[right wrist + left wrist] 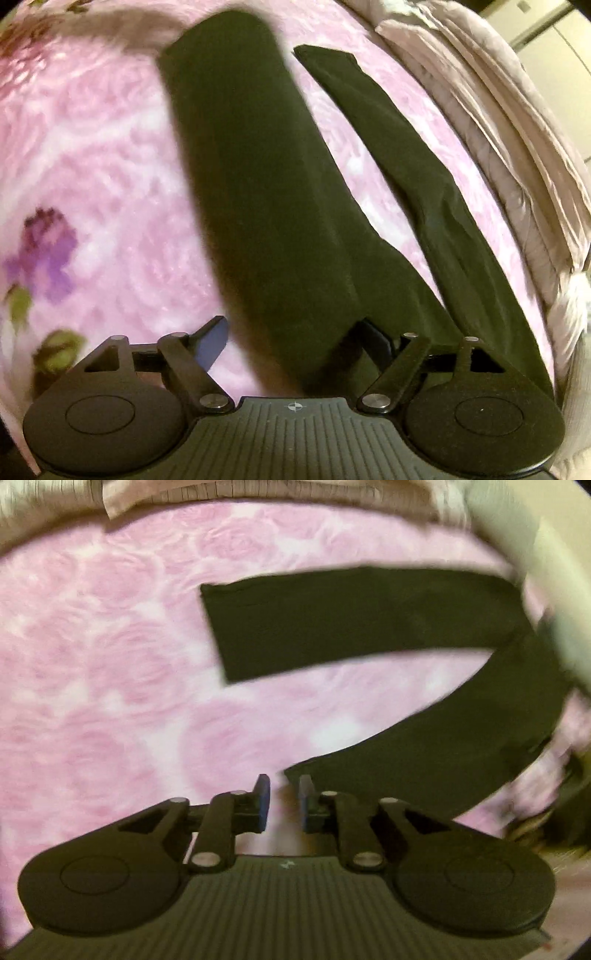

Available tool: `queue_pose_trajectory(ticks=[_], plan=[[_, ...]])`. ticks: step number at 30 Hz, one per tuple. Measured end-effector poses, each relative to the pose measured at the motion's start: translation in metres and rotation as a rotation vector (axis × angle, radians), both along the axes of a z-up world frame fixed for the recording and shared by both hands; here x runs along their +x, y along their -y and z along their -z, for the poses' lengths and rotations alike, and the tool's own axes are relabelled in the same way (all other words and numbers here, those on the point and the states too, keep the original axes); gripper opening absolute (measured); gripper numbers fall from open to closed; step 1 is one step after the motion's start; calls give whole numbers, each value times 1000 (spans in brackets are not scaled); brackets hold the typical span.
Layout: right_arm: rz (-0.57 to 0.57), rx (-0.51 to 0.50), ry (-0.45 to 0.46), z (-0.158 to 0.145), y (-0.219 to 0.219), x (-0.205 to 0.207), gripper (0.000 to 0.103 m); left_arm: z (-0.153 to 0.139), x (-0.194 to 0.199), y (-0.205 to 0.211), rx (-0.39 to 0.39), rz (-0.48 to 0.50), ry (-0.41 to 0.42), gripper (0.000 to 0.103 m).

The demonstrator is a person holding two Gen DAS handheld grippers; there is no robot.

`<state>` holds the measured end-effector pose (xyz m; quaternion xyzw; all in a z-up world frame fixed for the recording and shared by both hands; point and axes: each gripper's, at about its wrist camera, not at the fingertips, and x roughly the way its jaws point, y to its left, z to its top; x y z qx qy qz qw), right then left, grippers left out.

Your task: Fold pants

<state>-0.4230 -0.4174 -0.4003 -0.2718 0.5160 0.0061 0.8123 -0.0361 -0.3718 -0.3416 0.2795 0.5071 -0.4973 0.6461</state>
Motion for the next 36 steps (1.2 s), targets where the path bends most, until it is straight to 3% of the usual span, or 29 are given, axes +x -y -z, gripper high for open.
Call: queue_pose_trajectory(ticks=[3, 5, 6, 7, 9, 11, 15, 16, 17, 19, 20, 27, 31, 34, 36], plan=[[-47, -21, 25, 0, 1, -1, 75, 8, -46, -23, 10, 195, 180, 21], [-55, -5, 33, 0, 4, -2, 70, 16, -90, -41, -13, 391, 300, 39], [-58, 5, 37, 0, 4, -2, 53, 22, -115, -50, -32, 496, 360, 45], [-66, 13, 33, -1, 5, -1, 44, 27, -132, -56, -49, 574, 396, 59], [-73, 28, 32, -3, 4, 1, 22, 40, -163, -66, -88, 704, 497, 73], [-73, 53, 29, -6, 3, 1, 10, 55, -184, -69, -102, 798, 583, 76], [-24, 118, 29, -20, 8, 4, 7, 87, -200, -56, -74, 897, 699, 75], [-13, 132, 30, -23, 10, 4, 7, 89, -199, -53, -78, 904, 707, 68], [-1, 150, 31, -28, 11, 5, 7, 90, -197, -51, -80, 896, 708, 44], [10, 166, 36, -36, 11, 2, 6, 84, -193, -45, -61, 859, 717, 16], [7, 169, 34, -41, 9, 0, 6, 79, -189, -45, -62, 843, 697, 11], [14, 184, 20, -78, -26, -20, 6, 22, -201, -99, -66, 839, 600, 8], [8, 210, -19, -72, -59, -31, 6, 33, -207, -121, -14, 799, 506, 9], [58, 198, -30, -57, -69, -30, 10, 47, -210, -126, 48, 786, 442, 17], [87, 197, -25, -57, -65, -29, 26, 44, -203, -130, 57, 762, 401, 23]])
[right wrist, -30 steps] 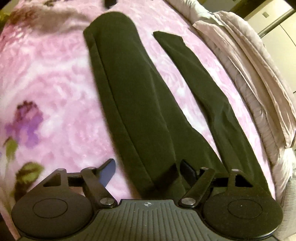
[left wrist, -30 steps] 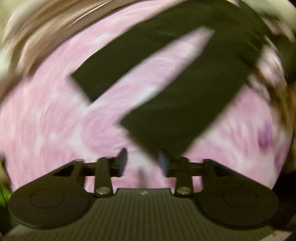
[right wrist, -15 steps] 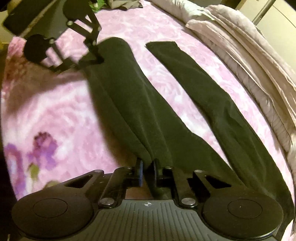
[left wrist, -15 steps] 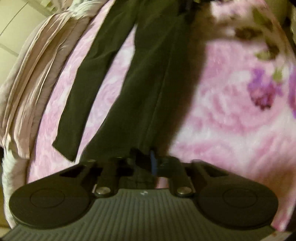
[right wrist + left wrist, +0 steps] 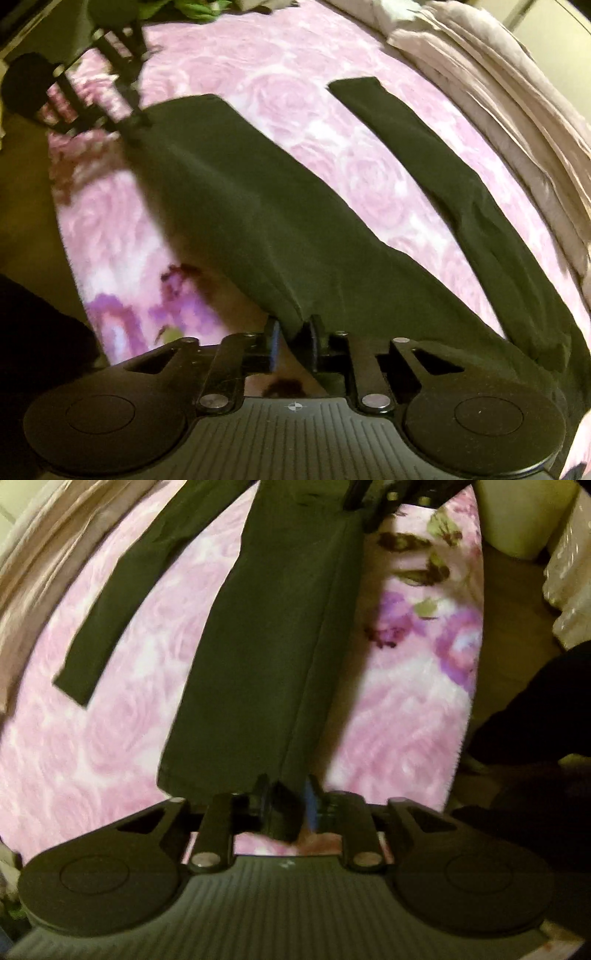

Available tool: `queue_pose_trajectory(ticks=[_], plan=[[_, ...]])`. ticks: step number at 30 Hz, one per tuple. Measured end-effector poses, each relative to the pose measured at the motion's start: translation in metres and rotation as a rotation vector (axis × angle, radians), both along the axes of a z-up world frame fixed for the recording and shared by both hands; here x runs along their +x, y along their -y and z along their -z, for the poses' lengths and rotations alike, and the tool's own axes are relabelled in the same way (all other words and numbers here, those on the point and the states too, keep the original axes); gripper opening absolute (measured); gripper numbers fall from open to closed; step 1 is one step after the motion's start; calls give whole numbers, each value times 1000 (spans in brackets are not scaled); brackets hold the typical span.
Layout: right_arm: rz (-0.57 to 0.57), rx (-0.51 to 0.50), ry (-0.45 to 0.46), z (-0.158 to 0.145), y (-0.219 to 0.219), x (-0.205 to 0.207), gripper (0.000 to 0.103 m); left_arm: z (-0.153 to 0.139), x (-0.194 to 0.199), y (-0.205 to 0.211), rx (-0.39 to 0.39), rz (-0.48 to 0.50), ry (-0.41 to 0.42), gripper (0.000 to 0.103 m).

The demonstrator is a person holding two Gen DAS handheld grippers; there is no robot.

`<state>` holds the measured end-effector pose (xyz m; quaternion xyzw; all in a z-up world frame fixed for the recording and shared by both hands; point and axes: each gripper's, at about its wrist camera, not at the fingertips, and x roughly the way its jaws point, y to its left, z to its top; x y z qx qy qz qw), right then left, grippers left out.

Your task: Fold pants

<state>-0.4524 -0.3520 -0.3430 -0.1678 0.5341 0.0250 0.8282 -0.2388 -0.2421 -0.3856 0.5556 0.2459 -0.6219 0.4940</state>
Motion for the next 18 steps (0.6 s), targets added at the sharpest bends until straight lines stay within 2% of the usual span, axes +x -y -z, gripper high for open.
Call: queue_pose_trajectory(ticks=[2, 5, 8, 11, 14, 18], plan=[[58, 30, 13, -9, 9, -3, 40, -8, 11, -4, 6, -14, -16, 26], [212, 70, 36, -27, 33, -13, 42, -24, 33, 6, 7, -64, -16, 26], [448, 111, 93, -45, 78, -31, 44, -43, 49, 34, -35, -93, 14, 26], [666, 114, 149, -57, 135, -55, 50, -56, 57, 77, -75, -100, 28, 29], [856, 106, 200, -65, 210, -86, 55, -63, 47, 141, -110, -105, 18, 34], [1007, 137, 269, -70, 321, -125, 57, -63, 17, 229, -146, -121, -1, 43]])
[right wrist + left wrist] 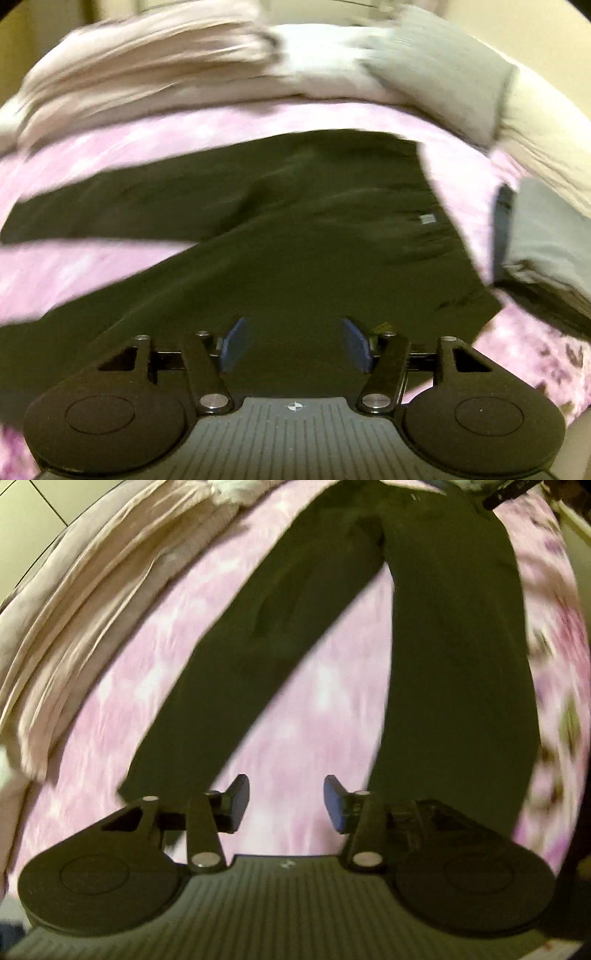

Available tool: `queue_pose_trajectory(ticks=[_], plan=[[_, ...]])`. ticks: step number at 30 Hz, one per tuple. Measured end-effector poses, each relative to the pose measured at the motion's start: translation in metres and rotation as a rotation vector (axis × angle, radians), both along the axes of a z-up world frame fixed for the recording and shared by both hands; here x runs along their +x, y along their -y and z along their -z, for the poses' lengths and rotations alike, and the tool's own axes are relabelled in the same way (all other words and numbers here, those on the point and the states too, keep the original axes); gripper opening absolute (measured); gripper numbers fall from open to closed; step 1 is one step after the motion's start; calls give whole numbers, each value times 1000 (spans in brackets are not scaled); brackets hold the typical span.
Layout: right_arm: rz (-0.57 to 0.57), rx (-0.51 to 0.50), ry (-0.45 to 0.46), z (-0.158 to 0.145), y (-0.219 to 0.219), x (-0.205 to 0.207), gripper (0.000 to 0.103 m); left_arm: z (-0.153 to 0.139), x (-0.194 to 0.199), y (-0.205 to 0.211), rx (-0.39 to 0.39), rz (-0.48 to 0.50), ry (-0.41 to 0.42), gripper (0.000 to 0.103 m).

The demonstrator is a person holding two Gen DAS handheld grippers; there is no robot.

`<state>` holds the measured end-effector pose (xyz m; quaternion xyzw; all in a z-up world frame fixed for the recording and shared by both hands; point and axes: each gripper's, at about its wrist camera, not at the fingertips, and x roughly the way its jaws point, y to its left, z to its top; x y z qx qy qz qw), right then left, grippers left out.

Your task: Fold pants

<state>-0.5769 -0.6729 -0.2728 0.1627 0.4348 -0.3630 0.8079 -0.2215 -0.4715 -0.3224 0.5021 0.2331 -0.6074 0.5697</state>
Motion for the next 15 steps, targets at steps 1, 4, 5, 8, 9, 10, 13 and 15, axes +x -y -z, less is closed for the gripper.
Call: queue_pose_trajectory(ticks=[1, 4, 5, 8, 9, 10, 13, 15], plan=[[16, -1, 11, 2, 27, -7, 57, 2, -12, 25, -13, -6, -3, 45], [60, 23, 36, 22, 119, -24, 58, 16, -56, 100, -17, 0, -26, 45], [65, 33, 43, 28, 146, -27, 58, 21, -69, 120, -17, 12, -31, 46], [69, 75, 74, 46, 215, -35, 58, 39, -124, 191, -21, 69, -63, 49], [59, 98, 84, 54, 232, -35, 58, 44, -137, 207, -25, 89, -67, 49], [41, 133, 89, 64, 249, -34, 58, 50, -154, 227, -32, 114, -66, 50], [-11, 250, 103, 90, 281, -33, 57, 63, -193, 279, -49, 172, -69, 52], [-48, 316, 135, 94, 290, -34, 47, 69, -207, 301, -50, 193, -84, 53]])
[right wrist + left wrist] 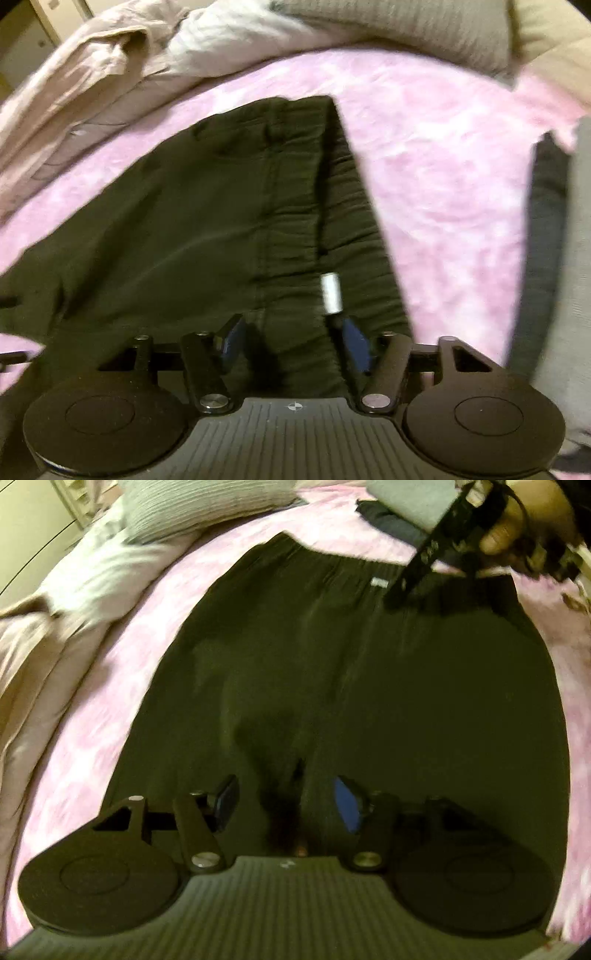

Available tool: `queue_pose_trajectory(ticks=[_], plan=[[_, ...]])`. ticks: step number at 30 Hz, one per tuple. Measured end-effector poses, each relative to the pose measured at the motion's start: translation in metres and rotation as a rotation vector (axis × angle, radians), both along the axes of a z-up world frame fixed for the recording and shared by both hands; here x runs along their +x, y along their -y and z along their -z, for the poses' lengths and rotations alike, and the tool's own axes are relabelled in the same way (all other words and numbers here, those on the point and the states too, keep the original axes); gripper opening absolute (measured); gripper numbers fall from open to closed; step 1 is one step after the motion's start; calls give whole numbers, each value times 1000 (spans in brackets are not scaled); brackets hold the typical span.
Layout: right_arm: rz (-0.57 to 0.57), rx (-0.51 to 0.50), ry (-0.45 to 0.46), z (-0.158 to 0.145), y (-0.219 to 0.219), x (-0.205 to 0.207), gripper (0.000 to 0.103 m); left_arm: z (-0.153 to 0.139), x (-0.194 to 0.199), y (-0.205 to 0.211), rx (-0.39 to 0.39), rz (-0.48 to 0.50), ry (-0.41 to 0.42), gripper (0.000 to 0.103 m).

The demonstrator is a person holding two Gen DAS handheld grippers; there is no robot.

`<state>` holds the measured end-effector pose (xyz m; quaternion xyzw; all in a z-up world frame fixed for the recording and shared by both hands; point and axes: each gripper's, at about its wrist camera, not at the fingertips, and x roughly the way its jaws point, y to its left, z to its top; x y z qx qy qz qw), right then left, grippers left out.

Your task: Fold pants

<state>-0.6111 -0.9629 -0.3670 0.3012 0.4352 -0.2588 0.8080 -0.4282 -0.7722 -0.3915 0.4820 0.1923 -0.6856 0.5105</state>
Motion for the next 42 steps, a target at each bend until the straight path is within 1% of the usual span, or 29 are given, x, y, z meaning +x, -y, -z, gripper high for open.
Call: queue_pose_trajectory(ticks=[1, 2, 3, 4, 6, 8, 9, 10, 12, 13, 14, 16, 17, 18, 20, 22, 24, 25, 30, 33, 37, 39, 42], plan=[[-14, 0, -5, -1, 0, 0, 46, 5, -8, 11, 13, 18, -2, 53], [-27, -1, -10, -2, -2, -1, 40, 9, -13, 17, 30, 35, 3, 53], [-40, 0, -18, -3, -2, -3, 3, 14, -20, 24, 46, 53, 7, 53], [-42, -20, -37, -6, -2, -4, 3, 20, -24, 30, 59, 71, 10, 53], [-48, -64, -31, -22, 0, -11, 1, 24, -27, 39, 65, 79, 7, 53], [-60, -124, -3, -40, 7, -17, 0, 26, -35, 49, 56, 64, -23, 56], [-39, -127, 13, -44, 13, -23, 0, 28, -37, 55, 58, 59, -38, 56], [-16, -127, 20, -44, 18, -28, 0, 32, -40, 61, 62, 52, -47, 56], [6, -116, 4, -31, 26, -34, 1, 41, -47, 64, 82, 57, -33, 56], [10, -92, -7, -21, 27, -36, 1, 45, -47, 64, 87, 56, -26, 55], [8, -90, -21, -15, 26, -35, 3, 44, -44, 60, 85, 48, -33, 56], [14, -112, -41, -12, 19, -36, 6, 38, -34, 50, 85, 16, -48, 56], [28, -128, -46, -14, 15, -38, 16, 35, -29, 46, 84, 2, -50, 56], [34, -146, -65, -15, 11, -34, 33, 31, -23, 38, 81, -19, -52, 56], [38, -213, -106, -27, -1, -32, 52, 20, -7, 17, 74, -64, -54, 56], [27, -275, -135, -42, -18, -30, 54, 9, 12, -11, 83, -133, -57, 57], [-8, -295, -147, -51, -37, -18, 55, 0, 32, -38, 95, -204, -54, 57], [-23, -290, -145, -54, -46, -12, 55, -4, 45, -55, 102, -247, -53, 57], [-64, -206, -126, -80, -112, 18, 56, -24, 104, -146, 149, -441, -43, 57], [-50, -155, -106, -96, -153, 35, 58, -39, 135, -202, 167, -538, -53, 57], [-30, -90, -104, -116, -208, 52, 61, -66, 165, -271, 192, -617, -58, 58], [-26, -77, -118, -127, -234, 60, 63, -77, 176, -297, 190, -646, -65, 60], [-23, -49, -136, -142, -268, 70, 67, -92, 180, -328, 185, -692, -100, 65]])
